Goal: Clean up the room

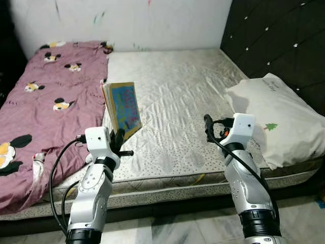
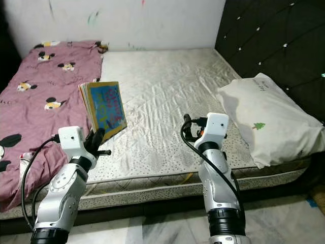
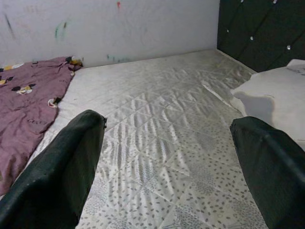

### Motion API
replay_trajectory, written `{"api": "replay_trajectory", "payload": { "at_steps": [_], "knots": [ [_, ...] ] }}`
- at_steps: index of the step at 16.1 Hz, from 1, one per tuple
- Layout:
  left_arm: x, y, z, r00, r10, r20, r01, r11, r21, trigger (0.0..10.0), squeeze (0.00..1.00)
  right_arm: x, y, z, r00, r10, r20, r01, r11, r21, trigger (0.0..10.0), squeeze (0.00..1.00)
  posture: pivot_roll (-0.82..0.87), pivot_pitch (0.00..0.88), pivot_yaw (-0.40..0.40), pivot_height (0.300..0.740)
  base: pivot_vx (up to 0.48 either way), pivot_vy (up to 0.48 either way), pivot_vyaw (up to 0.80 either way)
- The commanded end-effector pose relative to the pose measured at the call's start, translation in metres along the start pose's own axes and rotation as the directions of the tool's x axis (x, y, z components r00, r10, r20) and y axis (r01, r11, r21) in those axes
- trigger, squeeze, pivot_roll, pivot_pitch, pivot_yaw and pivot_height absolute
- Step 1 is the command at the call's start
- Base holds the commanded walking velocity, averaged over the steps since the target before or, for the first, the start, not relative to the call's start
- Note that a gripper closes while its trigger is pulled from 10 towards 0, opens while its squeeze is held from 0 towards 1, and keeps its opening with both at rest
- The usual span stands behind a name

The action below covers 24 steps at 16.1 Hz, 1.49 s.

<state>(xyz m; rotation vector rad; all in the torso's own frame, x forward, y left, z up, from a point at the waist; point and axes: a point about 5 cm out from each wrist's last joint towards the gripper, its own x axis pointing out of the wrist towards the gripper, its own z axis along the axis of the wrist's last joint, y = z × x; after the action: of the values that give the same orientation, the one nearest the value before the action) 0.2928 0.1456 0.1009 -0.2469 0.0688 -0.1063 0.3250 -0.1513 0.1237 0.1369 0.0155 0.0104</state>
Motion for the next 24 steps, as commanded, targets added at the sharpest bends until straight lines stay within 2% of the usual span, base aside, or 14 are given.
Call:
{"api": "replay_trajectory", "payload": {
  "at_steps": [1,11,14,18,24],
  "knots": [
    [0.0021,-0.0026,0.0143,0.998,-0.021,0.066,0.021,1.0,0.011,10.0,0.0,0.0021,0.0017,0.0044,1.0,0.006,0.017,-0.006,1.0,-0.005,10.0,0.0,-0.05,0.0,-0.014,0.74,0.36,0.0,0.0],
    [0.0027,-0.0033,0.0131,0.998,-0.031,0.059,0.031,1.0,0.001,10.0,0.0,0.0045,0.0002,0.0064,1.0,0.004,0.024,-0.004,1.0,-0.022,10.0,0.0,-0.06,0.0,-0.013,0.74,0.395,0.0,0.0],
    [0.0053,-0.0041,0.0115,0.999,0.011,0.05,-0.011,1.0,-0.01,10.0,0.0,0.0042,-0.002,0.0068,1.0,0.001,0.028,0.0,1.0,-0.029,10.0,0.0,-0.06,0.0,-0.013,0.74,0.0,0.0,0.0],
    [0.0059,-0.0062,0.0111,0.999,-0.008,0.05,0.008,1.0,0.004,10.0,0.0,0.0052,-0.0032,0.0072,1.0,0.003,0.028,-0.002,0.999,-0.043,10.0,0.0,-0.06,0.0,-0.016,0.74,0.0,0.0,0.0],
    [0.0056,-0.0079,0.0112,0.999,-0.017,0.051,0.018,1.0,-0.005,10.0,0.0,0.0068,0.0,0.0087,0.999,0.024,0.037,-0.022,0.998,-0.055,10.0,0.0,-0.06,0.0,-0.019,0.74,0.0,-0.427,0.0]
  ]
}}
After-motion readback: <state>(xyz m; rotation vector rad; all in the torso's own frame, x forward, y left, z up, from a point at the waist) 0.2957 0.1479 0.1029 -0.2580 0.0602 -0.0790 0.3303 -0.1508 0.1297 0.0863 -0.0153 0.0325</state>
